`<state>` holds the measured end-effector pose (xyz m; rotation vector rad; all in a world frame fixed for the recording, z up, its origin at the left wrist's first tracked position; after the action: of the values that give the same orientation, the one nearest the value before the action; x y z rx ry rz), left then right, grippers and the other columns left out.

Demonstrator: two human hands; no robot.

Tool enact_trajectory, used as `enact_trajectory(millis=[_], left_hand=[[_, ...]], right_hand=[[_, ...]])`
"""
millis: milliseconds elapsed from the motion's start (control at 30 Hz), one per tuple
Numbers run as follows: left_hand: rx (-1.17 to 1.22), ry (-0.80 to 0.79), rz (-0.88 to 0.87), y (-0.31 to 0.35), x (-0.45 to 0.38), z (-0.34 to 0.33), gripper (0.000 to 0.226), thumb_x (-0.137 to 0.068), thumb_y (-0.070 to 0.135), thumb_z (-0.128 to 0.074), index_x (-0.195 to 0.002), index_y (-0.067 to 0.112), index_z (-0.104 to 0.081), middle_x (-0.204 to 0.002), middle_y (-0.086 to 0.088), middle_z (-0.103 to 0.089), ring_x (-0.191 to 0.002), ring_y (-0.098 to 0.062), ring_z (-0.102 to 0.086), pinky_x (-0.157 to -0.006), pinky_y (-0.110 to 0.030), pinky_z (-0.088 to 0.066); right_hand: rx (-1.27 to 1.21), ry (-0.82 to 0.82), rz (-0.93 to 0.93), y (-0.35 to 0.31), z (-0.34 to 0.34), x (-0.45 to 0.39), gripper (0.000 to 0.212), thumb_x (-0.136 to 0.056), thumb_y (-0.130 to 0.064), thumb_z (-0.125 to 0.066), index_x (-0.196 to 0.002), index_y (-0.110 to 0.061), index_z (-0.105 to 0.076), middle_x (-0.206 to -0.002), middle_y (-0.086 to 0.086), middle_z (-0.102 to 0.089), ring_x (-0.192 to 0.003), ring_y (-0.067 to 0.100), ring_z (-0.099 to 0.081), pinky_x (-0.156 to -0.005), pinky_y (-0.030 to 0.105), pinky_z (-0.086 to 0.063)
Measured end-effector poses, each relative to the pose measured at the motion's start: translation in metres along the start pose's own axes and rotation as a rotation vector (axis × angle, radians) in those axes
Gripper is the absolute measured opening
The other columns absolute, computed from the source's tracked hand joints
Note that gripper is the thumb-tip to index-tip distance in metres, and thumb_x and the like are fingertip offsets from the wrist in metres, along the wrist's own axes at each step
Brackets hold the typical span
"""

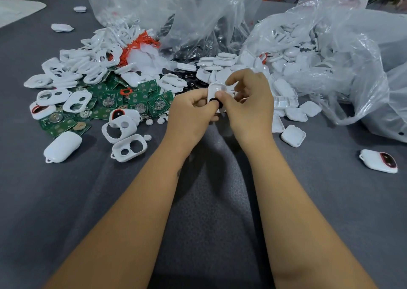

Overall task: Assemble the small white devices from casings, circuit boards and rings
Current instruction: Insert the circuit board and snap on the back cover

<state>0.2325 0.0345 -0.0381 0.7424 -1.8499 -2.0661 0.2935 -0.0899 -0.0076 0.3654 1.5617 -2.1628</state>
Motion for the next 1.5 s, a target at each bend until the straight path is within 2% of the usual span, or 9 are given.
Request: enact_trajectory(millis=[133,300,533,767,900,1133,1267,1333,1500], left_hand=[[0.017,-0.001,0.021,0.000,0.000,0.001,0.026,-0.089,0.003,-0.061,-0.085,0.027,-0.070,-0.063,0.011,-0.067,-0.058,0.000,-0.063,-0.056,-0.014,-0.049],[-0.002,0.008,0.021,0.002,0.000,0.003,0.026,-0.088,0.002,-0.059,-0.081,0.025,-0.070,-0.060,0.014,-0.067,-0.055,0.002,-0.059,-0.052,-0.012,-0.045],[0.011,-0.007,0.043,0.000,0.001,0.001,0.022,-0.088,0.000,-0.061,-0.085,0.019,-0.072,-0.054,0.012,-0.063,-0.049,0.002,-0.053,-0.049,-0.011,-0.040],[0.047,-0.004,0.063,-0.003,0.000,0.002,0.021,-0.088,-0.002,-0.059,-0.077,0.013,-0.069,-0.048,0.012,-0.059,-0.044,0.002,-0.051,-0.047,-0.009,-0.037],[0.067,-0.005,0.080,-0.005,0.000,0.000,0.019,-0.089,0.001,-0.060,-0.074,0.012,-0.063,-0.045,0.013,-0.057,-0.041,0.003,-0.049,-0.045,-0.007,-0.036],[0.081,-0.053,0.143,-0.011,-0.003,-0.001,0.016,-0.089,0.003,-0.060,-0.081,0.014,-0.067,-0.055,0.010,-0.062,-0.049,-0.001,-0.050,-0.048,-0.012,-0.037],[0.085,-0.061,0.151,-0.012,-0.005,0.000,0.019,-0.087,0.001,-0.060,-0.084,0.017,-0.068,-0.064,0.001,-0.061,-0.052,-0.008,-0.046,-0.052,-0.020,-0.037],[0.088,-0.048,0.154,-0.013,-0.006,0.000,0.020,-0.086,-0.001,-0.060,-0.086,0.017,-0.068,-0.063,0.002,-0.062,-0.049,-0.007,-0.045,-0.051,-0.020,-0.037],[0.119,-0.036,0.143,-0.016,-0.009,0.001,0.020,-0.087,0.000,-0.062,-0.092,0.018,-0.069,-0.066,0.004,-0.068,-0.051,-0.001,-0.053,-0.050,-0.015,-0.040]], right_hand=[[0.097,-0.047,0.103,-0.005,-0.005,0.001,0.014,-0.081,-0.016,-0.071,-0.089,-0.027,-0.074,-0.083,-0.012,-0.048,-0.074,-0.002,-0.050,-0.066,0.011,-0.040],[0.203,-0.109,0.184,-0.011,-0.010,0.003,0.017,-0.088,-0.019,-0.067,-0.102,-0.024,-0.076,-0.092,0.002,-0.058,-0.085,0.016,-0.056,-0.073,0.041,-0.050],[0.312,-0.164,0.271,-0.017,-0.016,0.006,0.012,-0.092,-0.014,-0.060,-0.102,-0.014,-0.065,-0.101,0.003,-0.054,-0.092,0.016,-0.055,-0.069,0.044,-0.050],[0.269,-0.141,0.297,-0.020,-0.013,0.007,0.019,-0.093,-0.020,-0.061,-0.107,-0.022,-0.074,-0.096,0.006,-0.055,-0.085,0.022,-0.055,-0.065,0.045,-0.050],[0.259,-0.191,0.288,-0.018,-0.018,0.008,0.019,-0.092,-0.016,-0.058,-0.104,-0.020,-0.072,-0.098,0.003,-0.053,-0.085,0.019,-0.055,-0.066,0.046,-0.051],[0.218,-0.221,0.245,-0.011,-0.019,0.007,0.016,-0.091,-0.016,-0.059,-0.103,-0.024,-0.066,-0.099,-0.003,-0.050,-0.085,0.010,-0.051,-0.071,0.045,-0.051],[0.136,-0.169,0.183,-0.009,-0.014,0.003,0.006,-0.088,-0.015,-0.065,-0.090,-0.021,-0.065,-0.094,-0.007,-0.051,-0.079,0.006,-0.050,-0.072,0.030,-0.047],[0.014,-0.097,0.111,-0.006,-0.007,0.000,0.013,-0.085,-0.012,-0.067,-0.083,-0.024,-0.060,-0.090,-0.008,-0.053,-0.077,0.005,-0.053,-0.071,0.020,-0.043],[-0.191,-0.030,-0.048,0.005,0.002,-0.004,0.020,-0.085,-0.001,-0.064,-0.085,-0.021,-0.063,-0.080,-0.008,-0.062,-0.077,0.007,-0.057,-0.074,0.019,-0.046]])
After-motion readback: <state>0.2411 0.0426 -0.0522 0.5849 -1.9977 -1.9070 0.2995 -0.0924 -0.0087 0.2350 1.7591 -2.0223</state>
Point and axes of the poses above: each hand's wrist, its own x-axis away from the middle knuckle, its own z-axis out of the back of the hand, y = z × x, the point moved 9 cm from there along -x, towards the middle knuckle
